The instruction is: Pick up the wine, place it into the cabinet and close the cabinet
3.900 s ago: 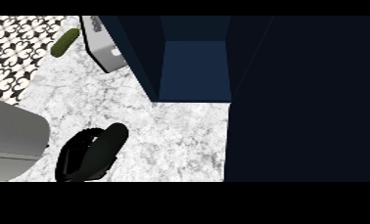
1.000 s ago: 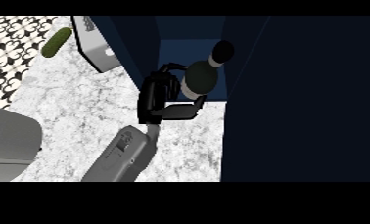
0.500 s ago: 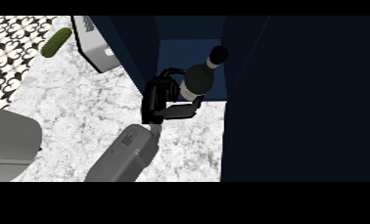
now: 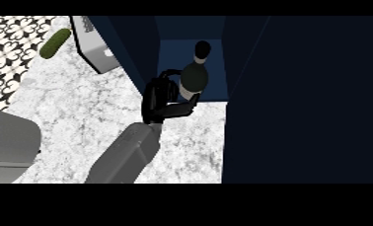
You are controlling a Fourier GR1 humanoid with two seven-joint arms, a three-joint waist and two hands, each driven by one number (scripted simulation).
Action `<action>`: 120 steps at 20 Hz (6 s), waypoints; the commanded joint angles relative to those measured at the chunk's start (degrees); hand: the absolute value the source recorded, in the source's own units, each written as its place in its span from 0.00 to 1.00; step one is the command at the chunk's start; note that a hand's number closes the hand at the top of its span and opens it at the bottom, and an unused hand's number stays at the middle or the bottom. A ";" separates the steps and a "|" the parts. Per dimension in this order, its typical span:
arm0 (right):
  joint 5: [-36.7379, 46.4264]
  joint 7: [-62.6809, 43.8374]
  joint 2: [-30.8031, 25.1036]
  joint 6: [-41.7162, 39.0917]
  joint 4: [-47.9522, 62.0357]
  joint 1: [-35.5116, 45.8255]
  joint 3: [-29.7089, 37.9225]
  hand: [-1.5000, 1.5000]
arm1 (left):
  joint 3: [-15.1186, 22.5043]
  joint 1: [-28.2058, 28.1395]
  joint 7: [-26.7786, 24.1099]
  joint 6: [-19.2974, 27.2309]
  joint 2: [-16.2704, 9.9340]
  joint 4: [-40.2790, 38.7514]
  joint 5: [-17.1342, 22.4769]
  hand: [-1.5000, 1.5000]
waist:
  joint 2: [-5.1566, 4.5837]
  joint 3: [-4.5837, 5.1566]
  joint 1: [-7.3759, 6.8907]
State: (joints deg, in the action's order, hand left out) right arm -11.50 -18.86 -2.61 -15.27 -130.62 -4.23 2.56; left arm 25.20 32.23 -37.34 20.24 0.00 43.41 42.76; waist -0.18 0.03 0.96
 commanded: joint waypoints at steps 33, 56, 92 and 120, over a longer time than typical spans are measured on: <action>-0.49 2.09 -0.59 -1.32 2.81 1.86 0.06 0.00 | -0.72 21.20 -4.07 -9.87 0.00 -32.10 14.54 1.00 | -0.71 0.04 1.70; 1.62 1.52 -0.05 -0.37 1.00 0.09 -0.68 0.00 | -3.39 20.11 -16.31 -9.63 0.01 -27.76 11.82 0.00 | 0.27 -0.02 -0.75; 1.49 -3.61 -7.42 -8.95 -4.33 -1.01 -5.14 1.00 | 12.49 -30.50 12.89 12.00 -27.86 67.64 -4.06 0.00 | 0.45 -0.04 -1.70; 21.07 -20.96 2.57 13.17 -2.72 15.84 -50.63 1.00 | -23.77 -70.83 3.61 -17.81 -44.42 79.98 10.29 0.00 | 0.66 0.11 -2.54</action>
State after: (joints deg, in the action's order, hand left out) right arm 3.58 -39.43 -0.82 -8.97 -136.11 5.10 -40.65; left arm 4.54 -34.81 -32.80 7.24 -44.13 123.97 52.60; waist 0.43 0.12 -1.47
